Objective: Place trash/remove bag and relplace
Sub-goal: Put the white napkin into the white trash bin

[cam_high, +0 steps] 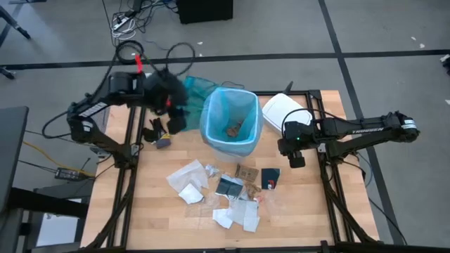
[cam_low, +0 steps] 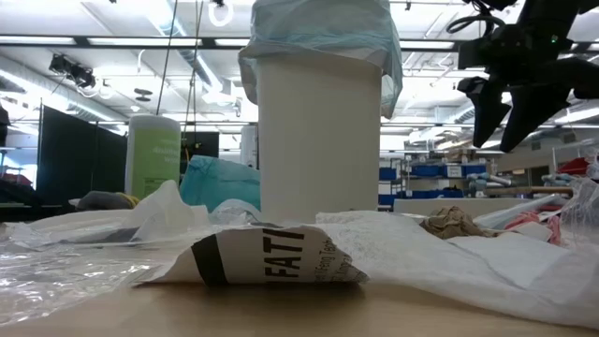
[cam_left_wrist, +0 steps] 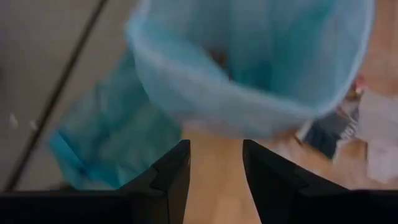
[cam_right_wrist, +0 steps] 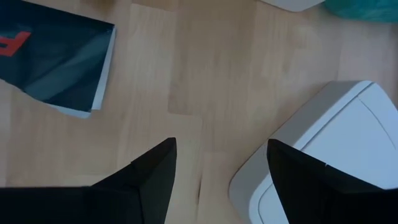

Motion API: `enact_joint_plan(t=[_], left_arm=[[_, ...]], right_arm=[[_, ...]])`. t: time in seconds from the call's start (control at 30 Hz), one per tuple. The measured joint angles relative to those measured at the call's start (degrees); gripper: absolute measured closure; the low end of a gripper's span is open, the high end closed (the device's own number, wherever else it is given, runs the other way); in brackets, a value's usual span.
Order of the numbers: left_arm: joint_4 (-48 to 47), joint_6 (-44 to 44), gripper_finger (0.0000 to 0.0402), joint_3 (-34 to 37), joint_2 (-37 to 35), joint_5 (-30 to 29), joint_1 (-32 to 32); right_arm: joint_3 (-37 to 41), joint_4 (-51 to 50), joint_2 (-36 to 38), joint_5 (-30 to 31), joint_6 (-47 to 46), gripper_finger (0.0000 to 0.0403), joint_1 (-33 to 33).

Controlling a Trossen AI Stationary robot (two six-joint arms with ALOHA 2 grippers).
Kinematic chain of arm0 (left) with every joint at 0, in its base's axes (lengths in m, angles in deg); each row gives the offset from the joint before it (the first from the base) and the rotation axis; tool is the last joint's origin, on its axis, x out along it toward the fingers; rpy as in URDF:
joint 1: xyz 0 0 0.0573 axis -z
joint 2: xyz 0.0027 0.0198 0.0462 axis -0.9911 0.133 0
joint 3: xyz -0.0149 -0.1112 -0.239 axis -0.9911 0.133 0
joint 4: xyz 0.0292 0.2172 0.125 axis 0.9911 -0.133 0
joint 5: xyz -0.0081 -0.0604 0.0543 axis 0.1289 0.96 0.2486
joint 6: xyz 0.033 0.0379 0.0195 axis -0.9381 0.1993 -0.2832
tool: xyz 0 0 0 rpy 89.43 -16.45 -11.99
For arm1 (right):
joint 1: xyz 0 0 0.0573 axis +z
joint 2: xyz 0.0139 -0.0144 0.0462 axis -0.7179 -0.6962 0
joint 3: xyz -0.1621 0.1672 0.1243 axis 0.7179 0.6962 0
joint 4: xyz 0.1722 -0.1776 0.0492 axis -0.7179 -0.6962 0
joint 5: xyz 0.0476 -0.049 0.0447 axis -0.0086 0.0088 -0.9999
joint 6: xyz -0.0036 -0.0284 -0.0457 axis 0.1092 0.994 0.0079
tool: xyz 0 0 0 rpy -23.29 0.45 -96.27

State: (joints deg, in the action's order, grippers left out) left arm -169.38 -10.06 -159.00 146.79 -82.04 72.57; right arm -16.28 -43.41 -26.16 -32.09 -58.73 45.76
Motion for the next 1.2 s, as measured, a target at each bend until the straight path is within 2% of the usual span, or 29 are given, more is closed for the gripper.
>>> enact_joint_plan(t=[0.13,0.33,0.5,0.67,0.83,1.0,1.2], left_arm=[[3.4,9.3,0.0245,15.9,-6.0,0.1,3.9],[17.5,23.4,0.0245,40.1,-14.6,0.8,9.6],[23.8,31.1,0.0245,52.4,-15.9,0.9,12.9],[31.6,36.8,0.0245,59.6,-14.5,1.6,15.5],[39.3,40.3,0.0245,63.7,-12.0,2.5,18.7],[41.7,41.2,0.0245,64.8,-7.8,1.4,20.7],[48.9,41.2,0.0245,64.8,-2.1,-0.7,23.3]], right_arm=[[0.0,0.1,0.0,0.3,0.0,0.0165,0.0],[0.0,0.0,0.0,0.3,-0.4,0.0165,0.0],[0.0,0.0,0.0,0.3,-0.5,0.0165,0.0],[0.0,0.0,0.0,0.3,-0.5,0.0165,0.0],[0.0,0.0,0.0,0.1,-0.5,0.0165,0.0],[0.0,0.0,0.0,0.0,-0.5,0.0165,0.0],[0.0,0.0,0.0,0.0,-0.5,0.0165,0.0]])
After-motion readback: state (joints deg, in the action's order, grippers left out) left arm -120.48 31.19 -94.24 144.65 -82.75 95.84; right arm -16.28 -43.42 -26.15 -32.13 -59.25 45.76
